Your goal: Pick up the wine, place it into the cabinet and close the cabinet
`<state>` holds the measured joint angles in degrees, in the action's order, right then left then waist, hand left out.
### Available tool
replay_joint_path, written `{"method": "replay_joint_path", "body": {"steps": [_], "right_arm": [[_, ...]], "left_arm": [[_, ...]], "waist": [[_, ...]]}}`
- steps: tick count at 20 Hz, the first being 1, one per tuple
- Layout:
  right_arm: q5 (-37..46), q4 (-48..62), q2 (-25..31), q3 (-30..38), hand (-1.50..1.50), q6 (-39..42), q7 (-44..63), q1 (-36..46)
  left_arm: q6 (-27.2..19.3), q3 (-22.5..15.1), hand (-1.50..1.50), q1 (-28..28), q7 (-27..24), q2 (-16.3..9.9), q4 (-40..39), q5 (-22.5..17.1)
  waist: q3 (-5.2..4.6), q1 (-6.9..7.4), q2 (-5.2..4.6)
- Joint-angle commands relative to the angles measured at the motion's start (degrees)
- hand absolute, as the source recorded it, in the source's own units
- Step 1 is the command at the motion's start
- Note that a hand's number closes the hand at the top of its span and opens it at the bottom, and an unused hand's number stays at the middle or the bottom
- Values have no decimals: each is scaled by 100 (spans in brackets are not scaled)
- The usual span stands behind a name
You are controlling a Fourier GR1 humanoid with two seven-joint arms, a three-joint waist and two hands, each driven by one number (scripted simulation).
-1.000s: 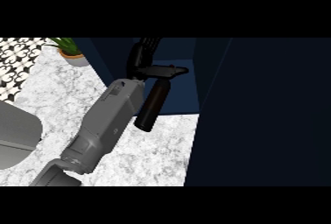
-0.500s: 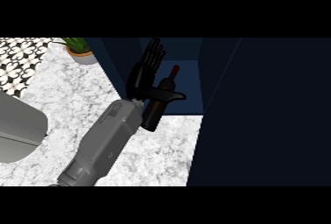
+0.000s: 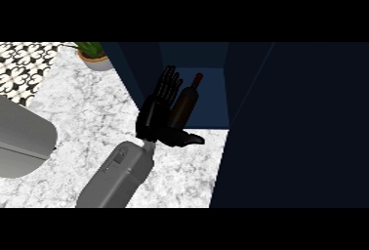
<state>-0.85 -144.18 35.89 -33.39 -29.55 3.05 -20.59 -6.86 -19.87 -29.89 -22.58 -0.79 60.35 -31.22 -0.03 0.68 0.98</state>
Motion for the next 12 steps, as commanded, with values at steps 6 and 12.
{"method": "replay_joint_path", "body": {"steps": [6,12], "right_arm": [[-172,-1497,391,250,-150,114,642,-288],[-269,-1364,623,201,-150,466,390,-483]], "left_arm": [[-28,-405,-150,1751,67,-287,1713,46],[490,-302,-150,2528,48,-692,2295,-233]], "waist": [[-3,-77,-51],[-2,-106,-64]]}}
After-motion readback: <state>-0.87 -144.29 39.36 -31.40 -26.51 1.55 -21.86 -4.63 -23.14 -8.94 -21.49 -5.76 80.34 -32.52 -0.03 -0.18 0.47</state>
